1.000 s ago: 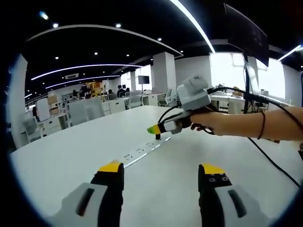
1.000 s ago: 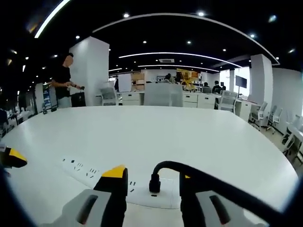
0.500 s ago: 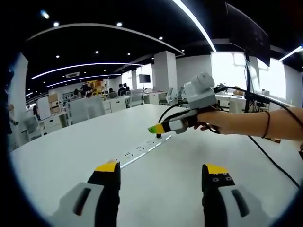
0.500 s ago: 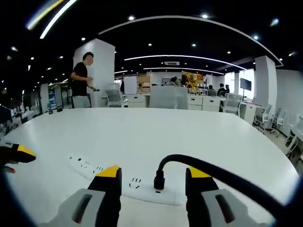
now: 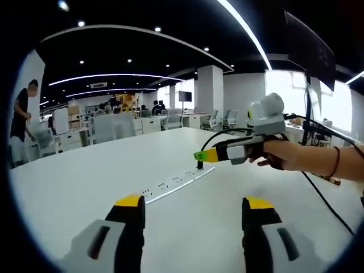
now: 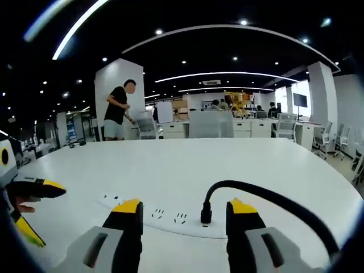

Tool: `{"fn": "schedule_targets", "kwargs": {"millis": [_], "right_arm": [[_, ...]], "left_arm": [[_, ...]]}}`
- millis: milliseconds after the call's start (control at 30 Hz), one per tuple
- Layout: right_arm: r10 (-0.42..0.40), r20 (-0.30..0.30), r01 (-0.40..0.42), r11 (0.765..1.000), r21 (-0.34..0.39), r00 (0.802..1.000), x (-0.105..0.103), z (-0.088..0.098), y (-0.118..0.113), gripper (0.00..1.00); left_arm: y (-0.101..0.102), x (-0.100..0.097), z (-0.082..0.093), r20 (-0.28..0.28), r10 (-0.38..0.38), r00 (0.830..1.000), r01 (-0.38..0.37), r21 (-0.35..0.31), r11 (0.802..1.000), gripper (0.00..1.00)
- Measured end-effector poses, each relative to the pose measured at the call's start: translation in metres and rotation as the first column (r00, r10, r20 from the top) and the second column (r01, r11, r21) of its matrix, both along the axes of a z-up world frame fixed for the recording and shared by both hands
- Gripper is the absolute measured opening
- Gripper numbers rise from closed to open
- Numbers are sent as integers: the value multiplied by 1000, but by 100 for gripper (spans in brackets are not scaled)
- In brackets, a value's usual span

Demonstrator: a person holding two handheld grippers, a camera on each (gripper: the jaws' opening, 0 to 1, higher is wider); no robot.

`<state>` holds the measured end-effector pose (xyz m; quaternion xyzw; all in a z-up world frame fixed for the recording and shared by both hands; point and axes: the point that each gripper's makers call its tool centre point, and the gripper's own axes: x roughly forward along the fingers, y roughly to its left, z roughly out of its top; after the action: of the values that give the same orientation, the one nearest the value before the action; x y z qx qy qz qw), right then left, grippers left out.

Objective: Find the data cable on the table. Grasp the USB connector end of the cable and insert it into the USB port on the table

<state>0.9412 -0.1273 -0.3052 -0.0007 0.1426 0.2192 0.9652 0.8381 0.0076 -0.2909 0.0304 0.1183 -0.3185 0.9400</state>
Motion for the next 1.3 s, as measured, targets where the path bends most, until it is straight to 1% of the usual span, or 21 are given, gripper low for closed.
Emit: {"fn": "schedule_targets", "kwargs": {"millis": [67, 200, 300, 400, 467, 567, 667, 733, 767, 833, 867, 1033, 1067, 1167, 1233, 1267, 1300], "right_arm": [[2, 7, -2, 1000, 7, 1000, -4, 2, 1, 63], [9, 24, -10, 999, 46, 1000, -20, 8, 3, 65], [11, 35, -14, 997, 79, 999, -32, 13, 5, 65], [15, 52, -20, 996, 92, 999, -42, 18, 7, 65], [19, 62, -25, 994, 104, 998, -48, 22, 9, 65], [14, 89, -25, 991, 130, 996, -60, 32, 11, 65], [16, 115, -32, 991, 133, 993, -71, 40, 13, 66], [12, 151, -32, 990, 136, 988, -81, 50, 13, 66], [5, 170, -29, 990, 139, 985, -86, 55, 13, 67], [-16, 198, -15, 988, 152, 980, -96, 65, 11, 68], [-23, 212, -11, 988, 156, 977, -99, 68, 10, 69], [-52, 284, 6, 987, 161, 957, -132, 90, 5, 69], [-55, 287, 8, 987, 162, 956, -134, 92, 4, 69], [-90, 315, 34, 983, 181, 945, -157, 106, -2, 69], [-101, 332, 43, 983, 179, 938, -171, 112, -5, 69], [-109, 347, 50, 983, 174, 931, -179, 116, -6, 69], [-113, 354, 57, 985, 164, 929, -187, 118, -7, 69]], "left_arm": [[4, 0, 2, 8, 21, 1000, -21, -7, 1000, 68], [12, 0, 9, 22, 61, 998, -60, -44, 997, 66], [16, -5, 14, 36, 84, 996, -81, -81, 993, 64], [19, -11, 19, 47, 100, 994, -95, -105, 990, 64], [21, -14, 21, 47, 112, 993, -106, -111, 988, 64], [29, -19, 22, 57, 146, 988, -141, -90, 986, 64], [38, -25, 29, 68, 188, 980, -179, -117, 977, 64], [46, -29, 39, 90, 238, 967, -224, -139, 965, 65], [48, -31, 42, 101, 249, 963, -234, -142, 962, 64], [52, -36, 51, 134, 282, 950, -263, -144, 954, 65], [53, -38, 53, 140, 289, 947, -270, -139, 953, 65], [57, -60, 69, 197, 316, 928, -301, -101, 948, 66], [57, -63, 71, 208, 323, 923, -309, -98, 946, 67], [61, -78, 84, 274, 343, 898, -345, -45, 938, 68], [59, -87, 90, 291, 344, 893, -349, -38, 936, 68], [59, -93, 93, 301, 344, 890, -351, -31, 936, 69], [58, -102, 98, 319, 340, 885, -350, -27, 936, 69]]}}
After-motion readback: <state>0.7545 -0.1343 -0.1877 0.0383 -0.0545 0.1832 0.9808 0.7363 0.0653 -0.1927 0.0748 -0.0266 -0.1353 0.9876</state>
